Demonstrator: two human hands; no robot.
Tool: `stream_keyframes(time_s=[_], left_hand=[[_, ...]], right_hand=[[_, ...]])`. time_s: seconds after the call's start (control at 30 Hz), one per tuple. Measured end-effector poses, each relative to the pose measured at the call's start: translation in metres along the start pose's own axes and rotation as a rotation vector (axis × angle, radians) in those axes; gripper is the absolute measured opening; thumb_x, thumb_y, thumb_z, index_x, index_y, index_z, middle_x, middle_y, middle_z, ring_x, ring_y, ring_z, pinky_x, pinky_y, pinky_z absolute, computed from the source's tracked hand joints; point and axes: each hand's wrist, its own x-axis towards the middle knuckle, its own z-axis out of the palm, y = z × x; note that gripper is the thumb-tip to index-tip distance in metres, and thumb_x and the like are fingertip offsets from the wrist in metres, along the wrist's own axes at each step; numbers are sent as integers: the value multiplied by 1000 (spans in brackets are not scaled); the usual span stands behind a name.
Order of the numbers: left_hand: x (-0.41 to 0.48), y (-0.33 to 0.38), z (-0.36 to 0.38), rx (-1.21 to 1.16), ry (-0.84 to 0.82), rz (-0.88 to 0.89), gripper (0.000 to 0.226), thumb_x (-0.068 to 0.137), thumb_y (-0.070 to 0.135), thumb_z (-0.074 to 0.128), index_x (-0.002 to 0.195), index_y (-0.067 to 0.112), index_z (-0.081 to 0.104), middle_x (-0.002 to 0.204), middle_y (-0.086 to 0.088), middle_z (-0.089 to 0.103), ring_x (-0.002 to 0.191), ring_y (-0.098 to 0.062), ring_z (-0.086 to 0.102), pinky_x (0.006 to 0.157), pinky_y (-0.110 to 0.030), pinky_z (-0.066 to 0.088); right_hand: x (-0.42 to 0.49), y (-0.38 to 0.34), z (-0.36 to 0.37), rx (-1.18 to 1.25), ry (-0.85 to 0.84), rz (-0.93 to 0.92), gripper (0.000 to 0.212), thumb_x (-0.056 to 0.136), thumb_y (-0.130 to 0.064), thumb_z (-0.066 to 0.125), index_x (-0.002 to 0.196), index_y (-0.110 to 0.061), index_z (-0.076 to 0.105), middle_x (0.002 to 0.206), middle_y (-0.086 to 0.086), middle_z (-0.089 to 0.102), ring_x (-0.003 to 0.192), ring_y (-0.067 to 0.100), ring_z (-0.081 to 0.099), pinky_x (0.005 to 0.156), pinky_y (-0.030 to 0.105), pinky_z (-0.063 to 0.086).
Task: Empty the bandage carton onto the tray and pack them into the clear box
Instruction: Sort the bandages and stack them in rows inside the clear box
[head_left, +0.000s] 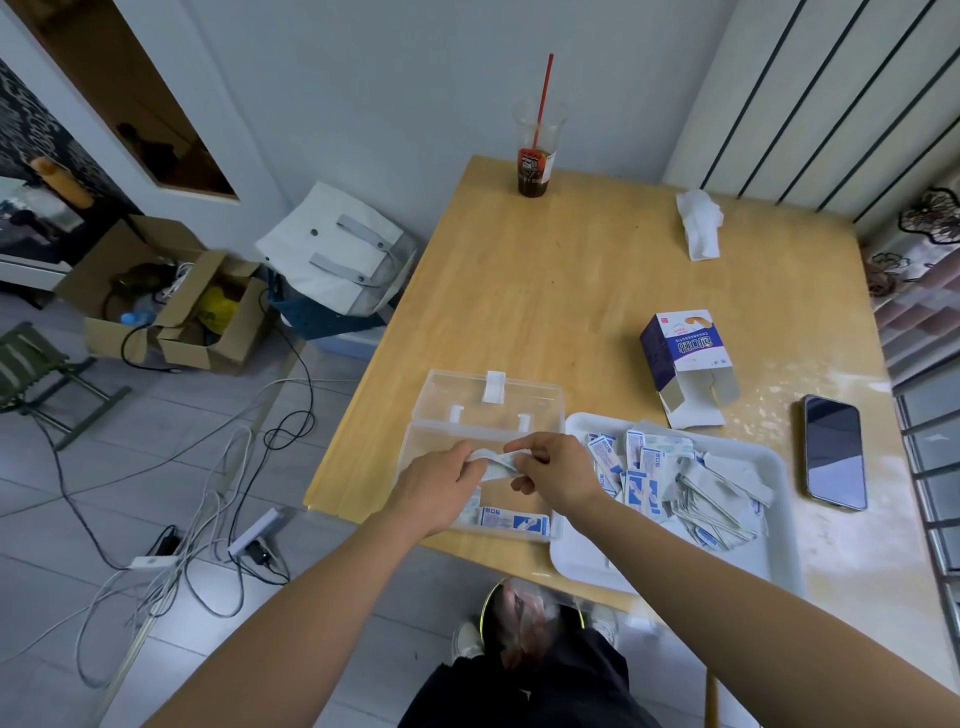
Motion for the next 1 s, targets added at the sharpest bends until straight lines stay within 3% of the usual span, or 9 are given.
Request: stream_keyframes(time_s=[0.1,0.2,0.27,0.37,0.53,0.67,0.87,1.0], left_hand=[[5,-2,-2,-575,-11,-188,29,94,40,31,93,19,51,72,0,51,62,-16,43,58,-30,34],[7,3,-7,-780,-73,-312,37,91,47,34,96,15,53,67,-3,49,47,-12,32,44,-23,27],[8,5,-5,-701,-68,-319,38,94,50,38,104,17,54,73,-1,49,49,-12,35,43,-21,28],[12,1,3,-493,4,-258,25,100,34,40,114,17,52,86,0,52,61,-13,44,52,-26,34],[8,-5,2,-369,78,-169,16,102,27,36,100,17,50,69,6,42,55,-8,36,49,-24,28],[7,-12,-2,-315,106,-101,12,100,29,44,98,23,54,73,6,50,57,-7,40,51,-23,30],[2,-33,-14,-381,401,-265,18,91,39,58,97,22,59,71,6,56,64,-12,53,53,-23,36],[1,-55,-17,-344,424,-366,30,91,27,60,119,17,55,69,4,51,62,-14,50,58,-28,39]], right_hand=[[2,0,4,37,33,-13,18,95,-2,51,100,-4,68,65,6,65,44,2,60,51,12,48],[3,1,4,40,54,-22,18,95,-2,51,101,-4,68,67,8,67,44,2,60,51,12,48],[3,1,4,32,49,-29,18,95,-2,51,101,-4,68,67,7,67,45,3,61,53,12,49],[2,2,5,91,43,-5,18,95,-2,51,104,-4,67,68,9,68,50,9,63,56,16,52],[1,2,6,407,-86,173,12,89,-7,65,100,-1,65,79,12,68,65,24,67,67,28,59],[3,4,9,355,-156,269,18,86,-4,68,99,8,66,69,14,63,57,17,62,58,22,56],[12,3,35,337,-17,301,13,89,-3,64,95,9,66,64,12,60,52,16,50,47,16,45],[20,7,57,172,41,294,6,88,-5,63,91,-3,68,63,8,62,54,16,52,51,23,44]])
